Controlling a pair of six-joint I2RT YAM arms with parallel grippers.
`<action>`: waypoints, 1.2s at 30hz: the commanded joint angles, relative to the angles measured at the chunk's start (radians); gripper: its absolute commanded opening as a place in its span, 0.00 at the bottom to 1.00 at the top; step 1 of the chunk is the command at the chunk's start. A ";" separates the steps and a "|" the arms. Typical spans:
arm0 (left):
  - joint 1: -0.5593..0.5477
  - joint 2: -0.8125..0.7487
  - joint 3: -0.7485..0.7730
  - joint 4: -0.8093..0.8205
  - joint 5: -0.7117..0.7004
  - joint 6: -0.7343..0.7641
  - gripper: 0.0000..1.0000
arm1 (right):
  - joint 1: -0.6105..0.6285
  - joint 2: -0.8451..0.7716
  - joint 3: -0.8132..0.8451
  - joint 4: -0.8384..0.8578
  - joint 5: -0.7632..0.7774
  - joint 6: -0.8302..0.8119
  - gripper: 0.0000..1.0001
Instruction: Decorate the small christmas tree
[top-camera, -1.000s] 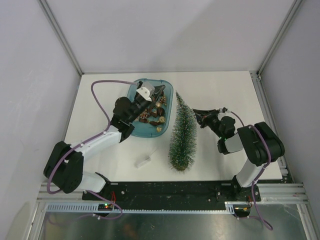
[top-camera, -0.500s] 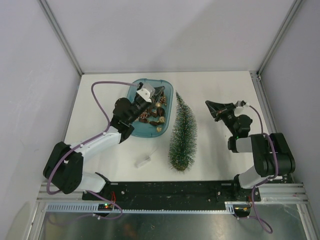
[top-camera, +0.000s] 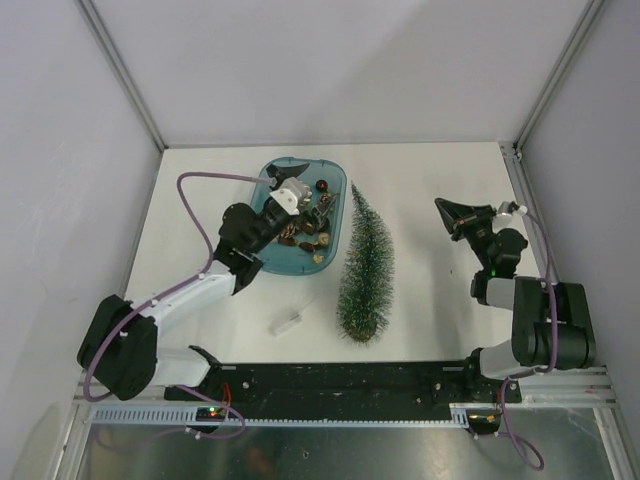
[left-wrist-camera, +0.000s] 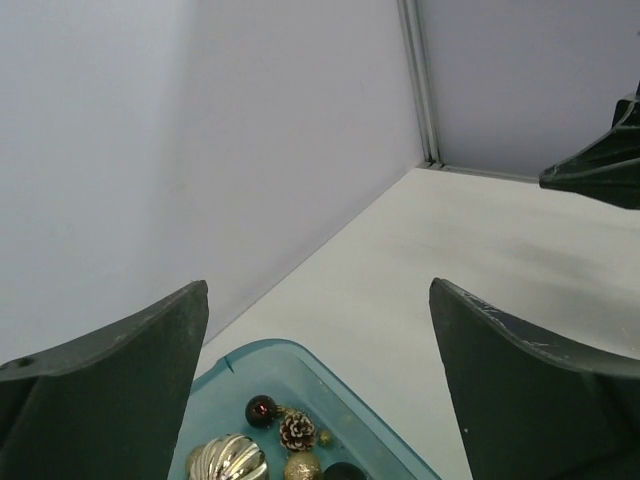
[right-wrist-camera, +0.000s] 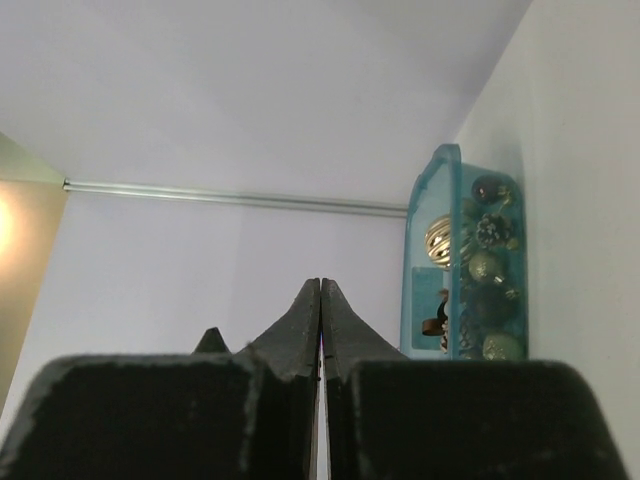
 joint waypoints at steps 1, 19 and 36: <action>0.001 -0.043 -0.022 0.010 -0.014 0.053 0.98 | -0.056 -0.060 0.005 -0.049 -0.025 -0.068 0.00; 0.059 -0.152 -0.074 -0.042 -0.073 0.021 1.00 | -0.107 -0.661 0.109 -1.095 0.044 -0.544 0.53; 0.075 -0.210 -0.099 -0.070 -0.054 0.032 1.00 | -0.042 -1.254 0.061 -2.018 -0.193 -0.469 0.69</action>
